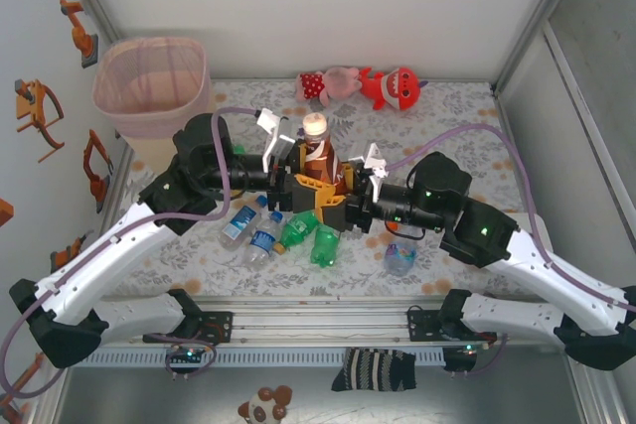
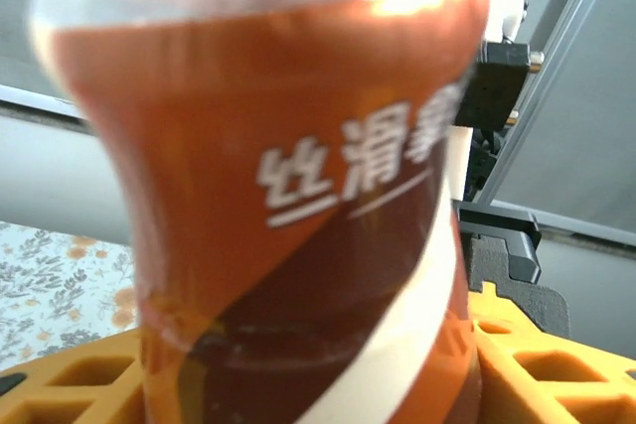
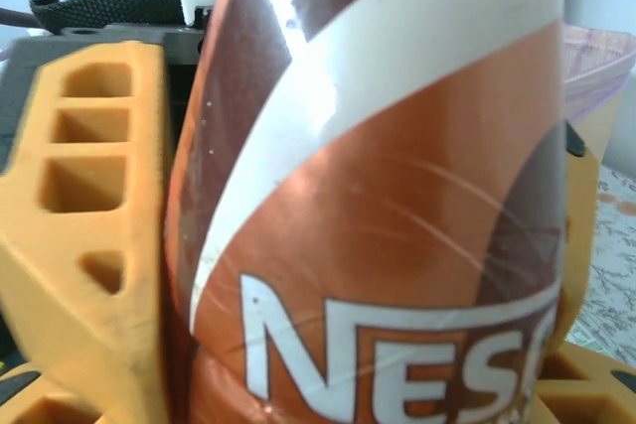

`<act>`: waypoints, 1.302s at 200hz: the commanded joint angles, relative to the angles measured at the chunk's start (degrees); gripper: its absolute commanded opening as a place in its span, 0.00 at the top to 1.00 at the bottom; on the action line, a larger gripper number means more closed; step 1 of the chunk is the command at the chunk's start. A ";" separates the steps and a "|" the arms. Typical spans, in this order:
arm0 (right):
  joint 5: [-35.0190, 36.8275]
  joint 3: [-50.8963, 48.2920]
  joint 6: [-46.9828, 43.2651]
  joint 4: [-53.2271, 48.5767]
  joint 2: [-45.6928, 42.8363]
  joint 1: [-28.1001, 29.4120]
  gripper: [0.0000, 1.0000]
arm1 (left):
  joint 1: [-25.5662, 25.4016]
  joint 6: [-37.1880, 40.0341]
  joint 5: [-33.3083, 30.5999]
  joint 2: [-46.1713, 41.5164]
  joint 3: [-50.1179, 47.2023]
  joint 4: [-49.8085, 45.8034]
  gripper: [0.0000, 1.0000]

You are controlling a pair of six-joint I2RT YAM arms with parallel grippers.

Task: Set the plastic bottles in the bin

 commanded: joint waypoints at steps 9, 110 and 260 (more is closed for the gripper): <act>0.72 1.19 0.03 2.60 -0.11 -0.31 0.48 | -0.34 2.47 1.91 -0.49 1.77 0.20 0.45; 14.26 -0.42 -0.26 -7.94 -3.84 -0.25 0.11 | 5.32 8.42 -12.99 -0.88 7.48 -13.89 0.50; 23.61 -1.78 1.74 -14.90 -6.71 -0.27 0.11 | 37.47 15.29 -43.26 21.62 34.33 -39.00 0.50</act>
